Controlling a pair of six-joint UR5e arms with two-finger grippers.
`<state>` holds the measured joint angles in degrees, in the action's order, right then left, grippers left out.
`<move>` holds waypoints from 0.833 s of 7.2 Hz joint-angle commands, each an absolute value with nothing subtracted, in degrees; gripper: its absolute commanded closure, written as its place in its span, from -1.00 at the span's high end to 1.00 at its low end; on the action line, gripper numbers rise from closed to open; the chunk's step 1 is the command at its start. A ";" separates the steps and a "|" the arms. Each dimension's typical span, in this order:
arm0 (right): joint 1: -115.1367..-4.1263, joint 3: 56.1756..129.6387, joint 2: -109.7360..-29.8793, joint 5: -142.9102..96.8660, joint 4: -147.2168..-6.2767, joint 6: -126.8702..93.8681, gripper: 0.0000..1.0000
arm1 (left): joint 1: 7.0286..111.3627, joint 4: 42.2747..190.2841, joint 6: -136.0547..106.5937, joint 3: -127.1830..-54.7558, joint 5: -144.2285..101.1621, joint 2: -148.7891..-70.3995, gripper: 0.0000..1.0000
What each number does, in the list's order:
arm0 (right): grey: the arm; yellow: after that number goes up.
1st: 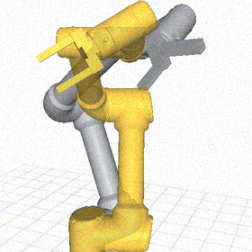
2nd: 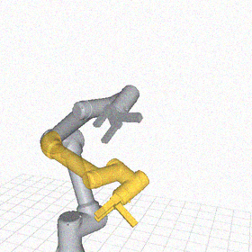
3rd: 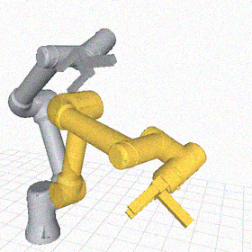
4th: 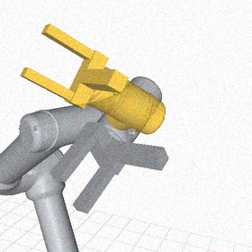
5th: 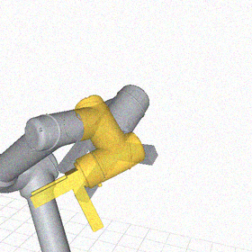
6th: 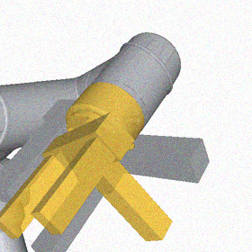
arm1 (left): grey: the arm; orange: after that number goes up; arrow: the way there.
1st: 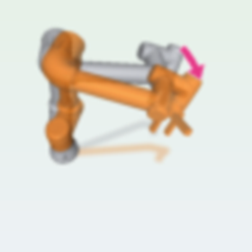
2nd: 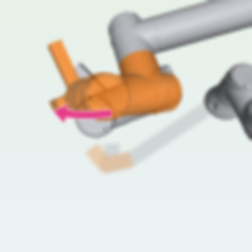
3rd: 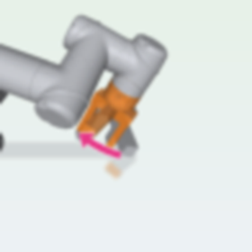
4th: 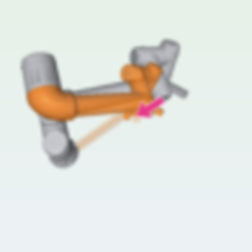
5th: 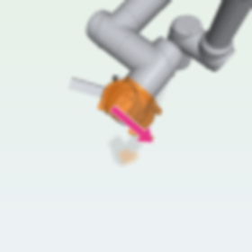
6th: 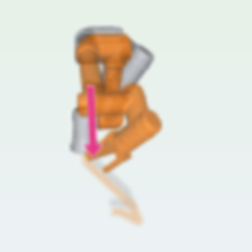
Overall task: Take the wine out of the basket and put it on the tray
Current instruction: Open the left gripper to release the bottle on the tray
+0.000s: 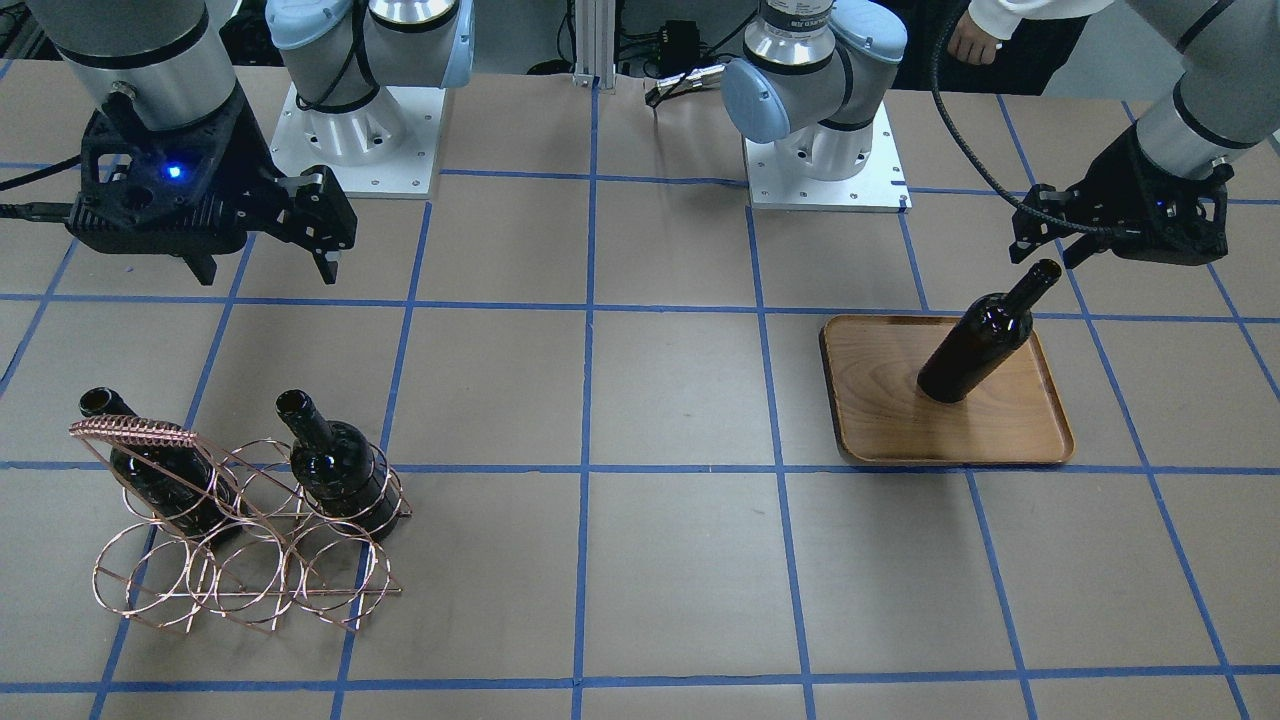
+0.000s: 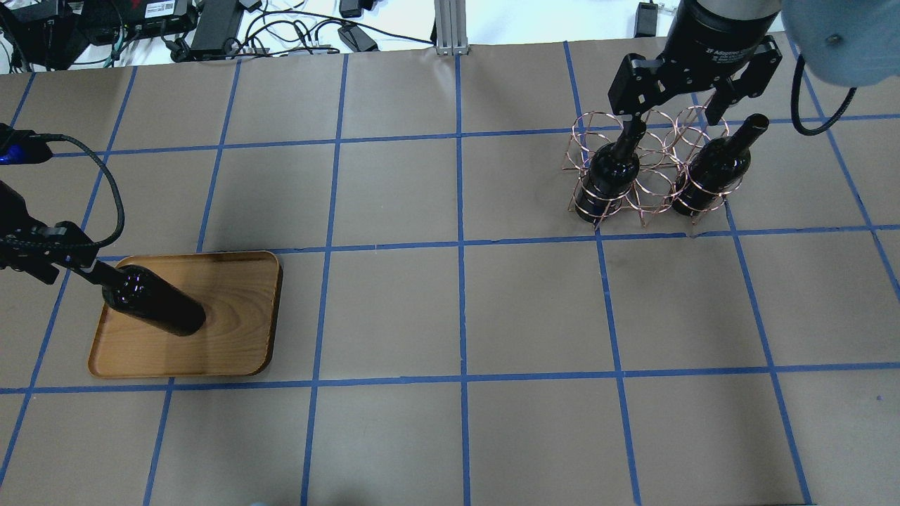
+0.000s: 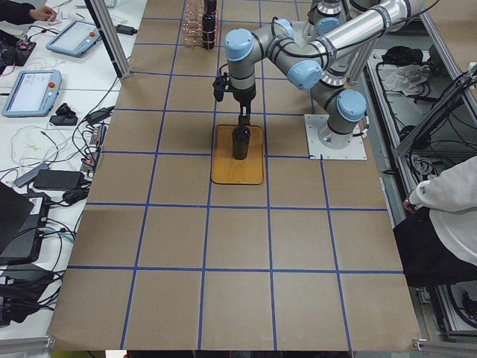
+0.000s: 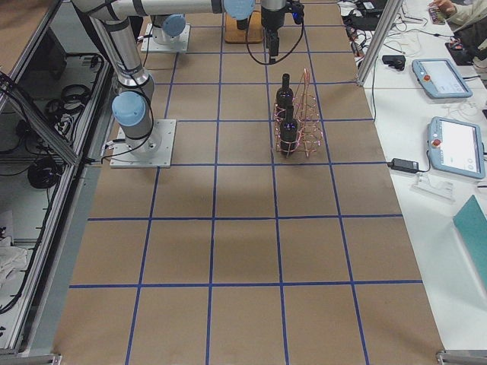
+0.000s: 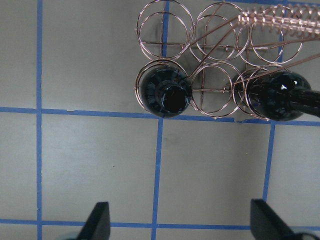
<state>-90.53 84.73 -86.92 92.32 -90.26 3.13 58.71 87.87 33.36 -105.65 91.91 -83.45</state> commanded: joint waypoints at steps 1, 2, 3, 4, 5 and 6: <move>-90.53 84.73 -86.92 92.29 -90.26 3.08 1.00 | 59.23 87.98 29.03 -104.94 91.50 -82.45 1.00; -90.53 84.81 -86.92 92.37 -90.26 3.16 1.00 | 62.02 88.41 26.92 -102.94 91.15 -82.09 1.00; -90.53 84.73 -86.92 92.29 -90.26 2.99 1.00 | 67.71 90.16 18.80 -100.14 91.49 -82.44 1.00; -90.53 84.73 -86.92 92.29 -90.26 2.81 1.00 | 74.11 91.05 8.02 -97.41 91.49 -82.96 1.00; -90.53 84.73 -86.92 92.29 -90.35 3.25 1.00 | 80.36 92.19 -0.18 -95.29 91.49 -82.88 1.00; -90.53 84.81 -86.92 92.29 -90.26 3.16 1.00 | 85.38 92.02 -7.31 -93.36 90.80 -83.32 1.00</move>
